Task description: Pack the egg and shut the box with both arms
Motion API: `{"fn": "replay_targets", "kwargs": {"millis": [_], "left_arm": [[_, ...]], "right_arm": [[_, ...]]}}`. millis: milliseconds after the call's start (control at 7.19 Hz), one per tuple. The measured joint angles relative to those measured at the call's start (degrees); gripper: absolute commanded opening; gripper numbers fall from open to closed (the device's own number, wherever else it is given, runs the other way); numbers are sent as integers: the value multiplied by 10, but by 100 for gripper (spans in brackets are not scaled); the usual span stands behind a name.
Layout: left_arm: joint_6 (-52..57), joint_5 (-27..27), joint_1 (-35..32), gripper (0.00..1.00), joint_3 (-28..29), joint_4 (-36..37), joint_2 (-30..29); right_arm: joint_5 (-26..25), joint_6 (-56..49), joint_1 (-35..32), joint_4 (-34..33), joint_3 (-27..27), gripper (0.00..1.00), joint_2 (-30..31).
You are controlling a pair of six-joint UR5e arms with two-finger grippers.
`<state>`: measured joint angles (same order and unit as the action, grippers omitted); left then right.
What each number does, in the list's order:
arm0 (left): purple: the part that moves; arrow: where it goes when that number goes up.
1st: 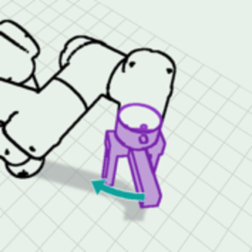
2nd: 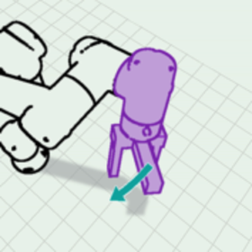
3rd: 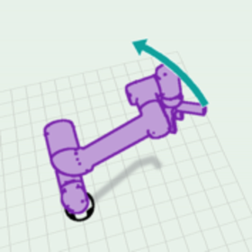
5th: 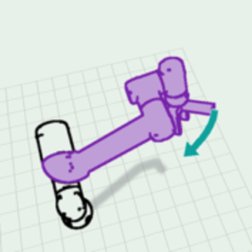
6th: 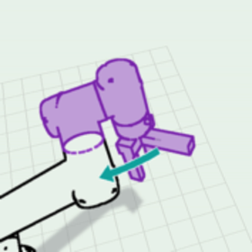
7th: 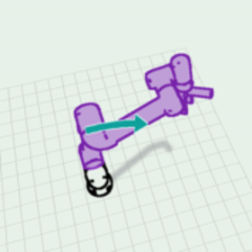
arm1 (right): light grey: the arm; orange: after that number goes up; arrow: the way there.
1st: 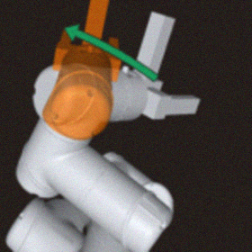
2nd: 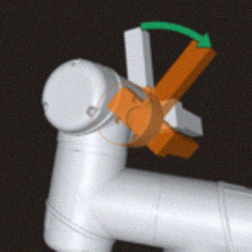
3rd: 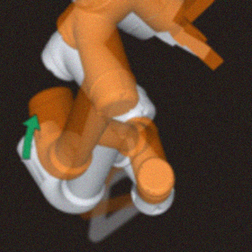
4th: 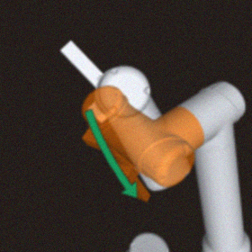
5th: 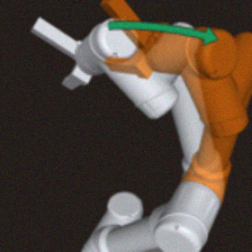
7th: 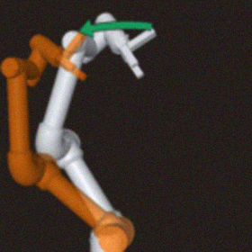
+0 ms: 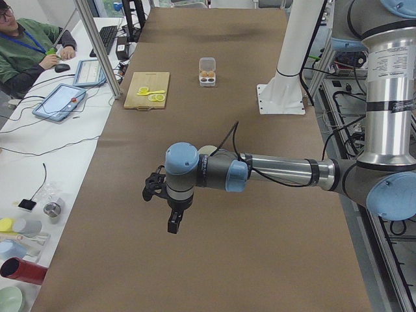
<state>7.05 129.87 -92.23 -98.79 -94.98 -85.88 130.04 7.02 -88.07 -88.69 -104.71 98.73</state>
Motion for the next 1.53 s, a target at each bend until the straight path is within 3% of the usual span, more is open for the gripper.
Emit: {"fn": "replay_targets", "kwargs": {"millis": [278, 556, 834, 1113, 1530], "left_arm": [[1, 3, 0, 98, -6, -5, -2], [-1, 7, 1, 98, -8, -27, -10], [-27, 72, 1, 98, 10, -46, -14], [-68, 113, 2, 98, 24, -86, -12], [-98, 120, 3, 98, 54, -175, -4]], "right_arm": [[5, -2, 4, 0, -3, 100, -4], [61, -1, 12, 0, -12, 100, -6], [105, 1, 14, -1, -7, 100, -24], [109, -12, 14, 18, -2, 100, -29], [103, 4, 25, 101, 14, 100, -28]]}}
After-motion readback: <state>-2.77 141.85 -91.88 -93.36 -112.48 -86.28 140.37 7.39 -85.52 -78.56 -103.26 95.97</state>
